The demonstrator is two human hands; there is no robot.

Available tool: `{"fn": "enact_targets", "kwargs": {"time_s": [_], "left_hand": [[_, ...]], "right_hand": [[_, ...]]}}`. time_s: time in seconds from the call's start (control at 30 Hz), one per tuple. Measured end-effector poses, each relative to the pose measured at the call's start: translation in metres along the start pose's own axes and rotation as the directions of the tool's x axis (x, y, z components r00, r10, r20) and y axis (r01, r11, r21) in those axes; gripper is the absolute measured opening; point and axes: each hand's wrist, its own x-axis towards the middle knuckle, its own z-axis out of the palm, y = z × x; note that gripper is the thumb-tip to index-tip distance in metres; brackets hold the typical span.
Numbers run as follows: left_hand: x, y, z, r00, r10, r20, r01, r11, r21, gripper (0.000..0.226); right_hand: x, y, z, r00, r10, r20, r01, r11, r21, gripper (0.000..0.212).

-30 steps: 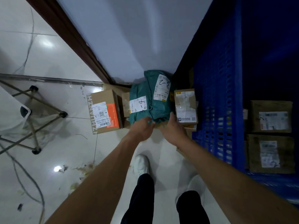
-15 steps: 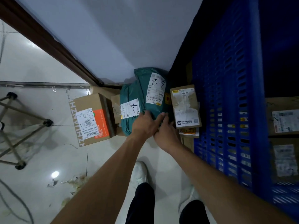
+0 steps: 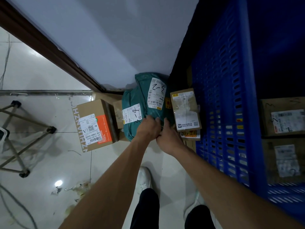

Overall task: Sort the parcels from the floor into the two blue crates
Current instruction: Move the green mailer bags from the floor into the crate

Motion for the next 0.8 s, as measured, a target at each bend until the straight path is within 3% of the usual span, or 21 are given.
{"fn": "enact_targets", "kwargs": {"time_s": [0.07,0.17,0.27,0.43,0.67,0.8], "left_hand": [[-0.001,-0.002,0.005,0.998,-0.042,0.039,0.042,0.999,0.001,0.038],[-0.005,0.001,0.01,0.977,-0.176,0.117,0.196,0.962,-0.191,0.042],[-0.006,0.003,0.014,0.981,-0.17,0.097,0.194,0.9,-0.39,0.042],[-0.014,0.001,0.01,0.978,-0.179,0.104,0.207,0.859,-0.468,0.038],[-0.039,0.007,-0.002,0.977,-0.173,-0.121,0.105,0.896,-0.432,0.03],[-0.068,0.012,-0.021,0.974,-0.089,-0.21,-0.01,0.902,-0.432,0.031]], "right_hand": [[-0.003,0.0,-0.002,1.0,-0.006,0.001,0.006,1.0,0.015,0.084],[-0.004,0.003,-0.003,1.0,0.001,0.0,-0.001,0.999,0.046,0.087],[-0.003,0.006,-0.002,1.0,-0.001,-0.008,0.002,0.997,0.077,0.085],[-0.003,0.011,0.002,0.999,-0.023,-0.028,0.026,0.995,0.097,0.081],[-0.018,0.009,-0.001,1.0,-0.023,-0.007,0.023,0.999,0.023,0.088],[-0.034,0.003,-0.016,1.0,-0.014,0.02,0.008,0.967,0.254,0.081]]}}
